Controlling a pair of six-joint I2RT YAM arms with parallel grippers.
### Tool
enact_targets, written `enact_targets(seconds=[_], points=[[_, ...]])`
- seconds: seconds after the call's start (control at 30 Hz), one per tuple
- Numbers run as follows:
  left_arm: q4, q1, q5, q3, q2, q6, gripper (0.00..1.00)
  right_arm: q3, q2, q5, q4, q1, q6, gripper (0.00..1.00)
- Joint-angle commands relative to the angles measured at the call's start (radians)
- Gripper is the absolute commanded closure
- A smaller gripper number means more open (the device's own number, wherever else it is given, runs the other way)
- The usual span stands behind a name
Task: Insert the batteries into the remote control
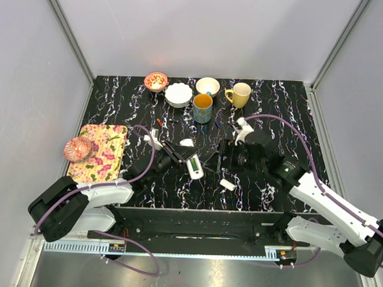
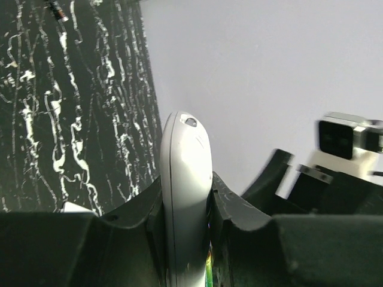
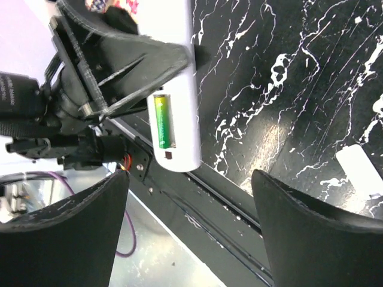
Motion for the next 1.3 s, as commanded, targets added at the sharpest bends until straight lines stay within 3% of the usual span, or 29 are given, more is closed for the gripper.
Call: enact_targets(seconds=[0.0,0.23,0.47,0.73,0.93,1.27], points=[[0.26,0.028,0.096,-0.013,0.004,-0.041,1.0,-0.138,-0.026,-0.194,0.267,-0.107,0.174,0.11],[0.359,0.031,0.187,-0.025,0.033,-0.061,1.0,-0.253,0.049,-0.437,0.617,-0.152,0.319,0.09],[0.34,0.031,0.205,-0.005,0.039,-0.052,1.0,-0.312,0.062,-0.489,0.819,-0.153,0.401,0.09],[0.349,0.031,0.234,0.025,0.05,-0.07,1.0,-0.307,0.166,-0.628,0.875,-0.152,0.379,0.29],[0.345,0.033,0.228,0.028,0.037,-0.072,1.0,-0.293,0.201,-0.673,0.857,-0.152,0.347,0.35],[0.357,0.031,0.231,0.025,0.036,-0.073,1.0,-0.306,0.213,-0.742,0.893,-0.155,0.356,0.76]])
